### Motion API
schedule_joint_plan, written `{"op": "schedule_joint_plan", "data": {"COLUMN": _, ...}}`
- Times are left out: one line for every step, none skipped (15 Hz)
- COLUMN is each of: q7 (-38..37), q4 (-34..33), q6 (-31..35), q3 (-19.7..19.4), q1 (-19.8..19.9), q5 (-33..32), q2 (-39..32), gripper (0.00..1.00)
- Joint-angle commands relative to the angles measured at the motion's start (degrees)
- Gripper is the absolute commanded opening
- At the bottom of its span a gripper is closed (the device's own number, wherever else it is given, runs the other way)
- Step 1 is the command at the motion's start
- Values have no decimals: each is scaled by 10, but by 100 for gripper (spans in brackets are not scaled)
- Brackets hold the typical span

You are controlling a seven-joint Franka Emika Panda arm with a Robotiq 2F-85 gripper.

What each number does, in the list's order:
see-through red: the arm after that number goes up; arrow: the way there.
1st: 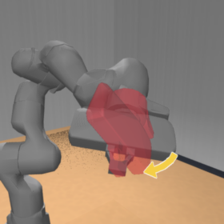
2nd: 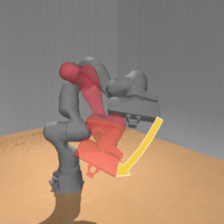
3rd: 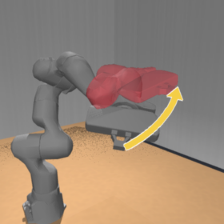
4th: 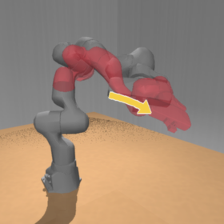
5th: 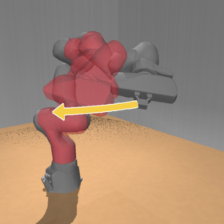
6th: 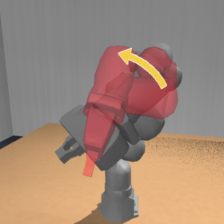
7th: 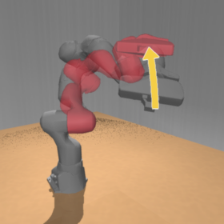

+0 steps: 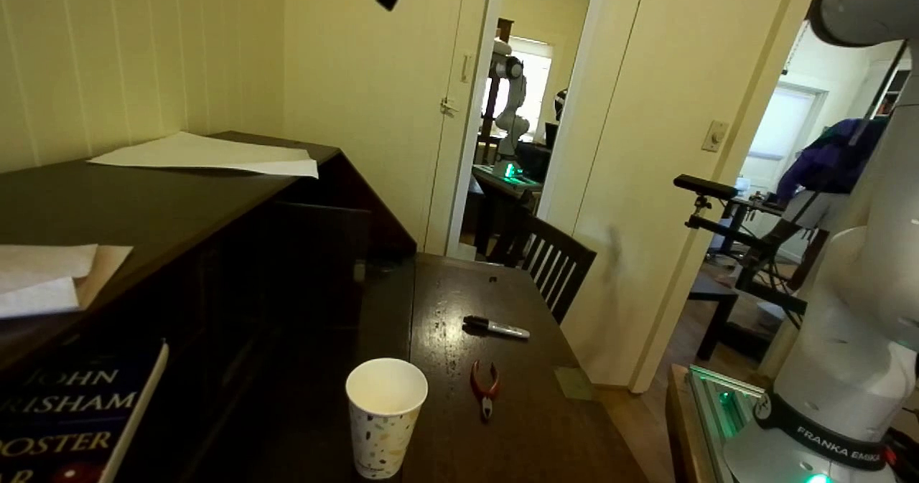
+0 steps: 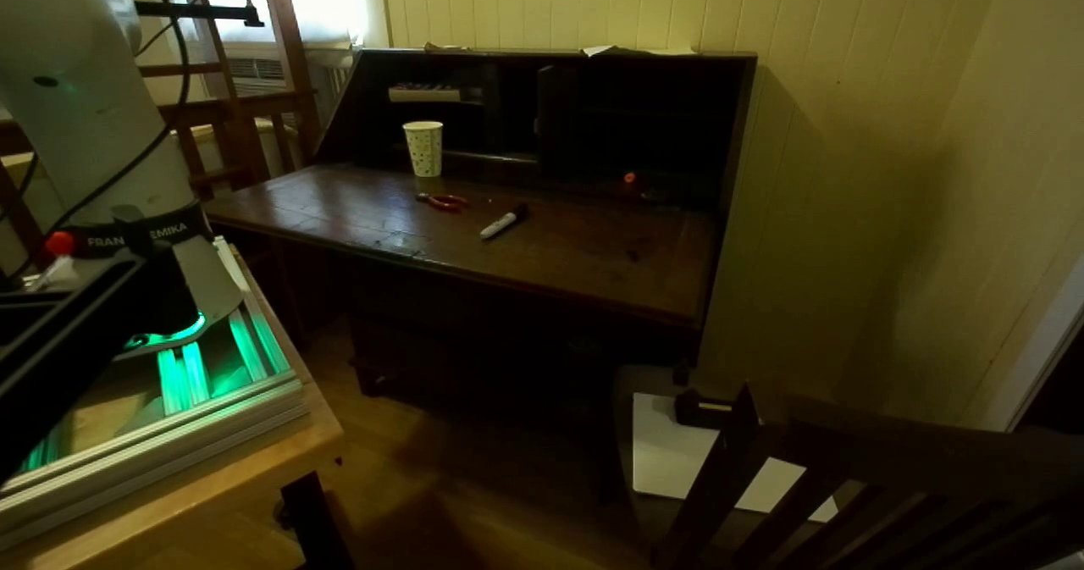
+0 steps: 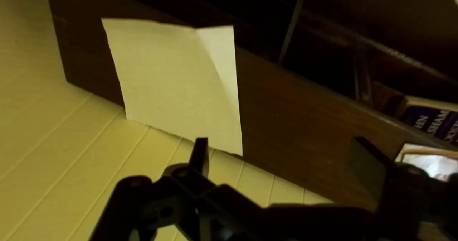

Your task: Put the paper on top of the shelf

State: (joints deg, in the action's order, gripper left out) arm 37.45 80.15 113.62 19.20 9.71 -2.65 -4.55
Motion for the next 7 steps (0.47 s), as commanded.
{"op": "schedule_joint_plan", "data": {"q7": 3, "q4": 83, "q6": -121, "q3": -25, "q1": 25, "q5": -16, "q2": 126, "gripper": 100}}
{"op": "schedule_joint_plan", "data": {"q7": 21, "q4": 99, "q6": -166, "q3": -33, "q1": 30, "q5": -10, "q2": 154, "gripper": 100}}
{"op": "schedule_joint_plan", "data": {"q7": 2, "q4": 30, "q6": -129, "q3": -76, "q1": -39, "q5": -11, "q2": 84, "gripper": 100}}
{"op": "schedule_joint_plan", "data": {"q7": 3, "q4": 39, "q6": -142, "q3": -87, "q1": -44, "q5": -13, "q2": 102, "gripper": 100}}
{"op": "schedule_joint_plan", "data": {"q7": 3, "q4": 38, "q6": -142, "q3": -98, "q1": -55, "q5": -12, "q2": 106, "gripper": 100}}
{"op": "schedule_joint_plan", "data": {"q7": 3, "q4": 38, "q6": -140, "q3": -104, "q1": -64, "q5": -11, "q2": 104, "gripper": 100}}
{"op": "schedule_joint_plan", "data": {"q7": 3, "q4": 38, "q6": -137, "q3": -105, "q1": -68, "q5": -11, "q2": 98, "gripper": 100}}
